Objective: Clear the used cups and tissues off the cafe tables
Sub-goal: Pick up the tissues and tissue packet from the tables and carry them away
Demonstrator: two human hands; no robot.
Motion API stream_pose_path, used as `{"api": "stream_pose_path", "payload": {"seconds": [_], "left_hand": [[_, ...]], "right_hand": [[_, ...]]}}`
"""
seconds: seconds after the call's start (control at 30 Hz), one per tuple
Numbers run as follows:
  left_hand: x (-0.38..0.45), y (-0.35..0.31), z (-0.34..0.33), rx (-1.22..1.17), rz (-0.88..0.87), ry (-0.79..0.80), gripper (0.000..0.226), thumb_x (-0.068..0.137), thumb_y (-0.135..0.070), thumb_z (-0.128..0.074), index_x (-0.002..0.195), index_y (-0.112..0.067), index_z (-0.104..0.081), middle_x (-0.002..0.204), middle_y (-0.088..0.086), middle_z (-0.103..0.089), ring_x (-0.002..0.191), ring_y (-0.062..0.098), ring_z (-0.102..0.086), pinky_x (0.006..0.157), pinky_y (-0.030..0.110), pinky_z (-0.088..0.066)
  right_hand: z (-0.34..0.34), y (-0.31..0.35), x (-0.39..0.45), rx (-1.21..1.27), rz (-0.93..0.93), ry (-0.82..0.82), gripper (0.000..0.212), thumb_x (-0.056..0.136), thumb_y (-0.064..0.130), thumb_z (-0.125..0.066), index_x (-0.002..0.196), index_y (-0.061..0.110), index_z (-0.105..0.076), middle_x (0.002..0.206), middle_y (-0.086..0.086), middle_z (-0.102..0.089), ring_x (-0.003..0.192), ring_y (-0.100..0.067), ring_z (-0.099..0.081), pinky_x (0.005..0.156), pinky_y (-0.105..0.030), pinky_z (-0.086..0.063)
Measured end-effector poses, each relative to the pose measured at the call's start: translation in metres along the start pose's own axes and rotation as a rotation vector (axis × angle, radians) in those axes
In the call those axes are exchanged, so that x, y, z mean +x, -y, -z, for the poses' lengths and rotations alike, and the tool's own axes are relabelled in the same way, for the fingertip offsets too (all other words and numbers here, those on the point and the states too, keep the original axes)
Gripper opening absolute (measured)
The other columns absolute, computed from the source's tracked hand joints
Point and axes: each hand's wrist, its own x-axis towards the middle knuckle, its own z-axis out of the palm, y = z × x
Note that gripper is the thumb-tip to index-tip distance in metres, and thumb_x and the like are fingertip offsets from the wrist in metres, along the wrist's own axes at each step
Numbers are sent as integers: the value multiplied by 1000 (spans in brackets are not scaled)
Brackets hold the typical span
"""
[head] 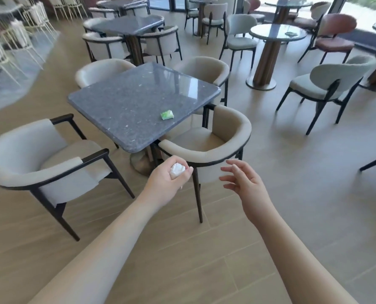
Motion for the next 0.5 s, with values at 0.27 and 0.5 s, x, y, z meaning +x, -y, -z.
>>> {"api": "stream_pose_path", "payload": {"seconds": [0.27, 0.5], "left_hand": [[40, 36, 40, -11, 58, -81, 13, 96, -38, -66, 86, -31, -61, 56, -11, -57, 46, -1, -47, 48, 9, -35], [96, 78, 98, -43, 92, -123, 12, 96, -41, -65, 87, -35, -61, 57, -8, -58, 45, 1, -46, 46, 11, -35]], "right_hand": [[-53, -9, 70, -18, -49, 113, 24, 104, 24, -52, 104, 35, -73, 107, 1, -75, 93, -18, -72, 80, -33, -53], [-124, -19, 138, -50, -47, 168, 22, 103, 25, -52, 104, 34, -72, 105, 1, -75, 91, -18, -72, 81, -34, -55]]}}
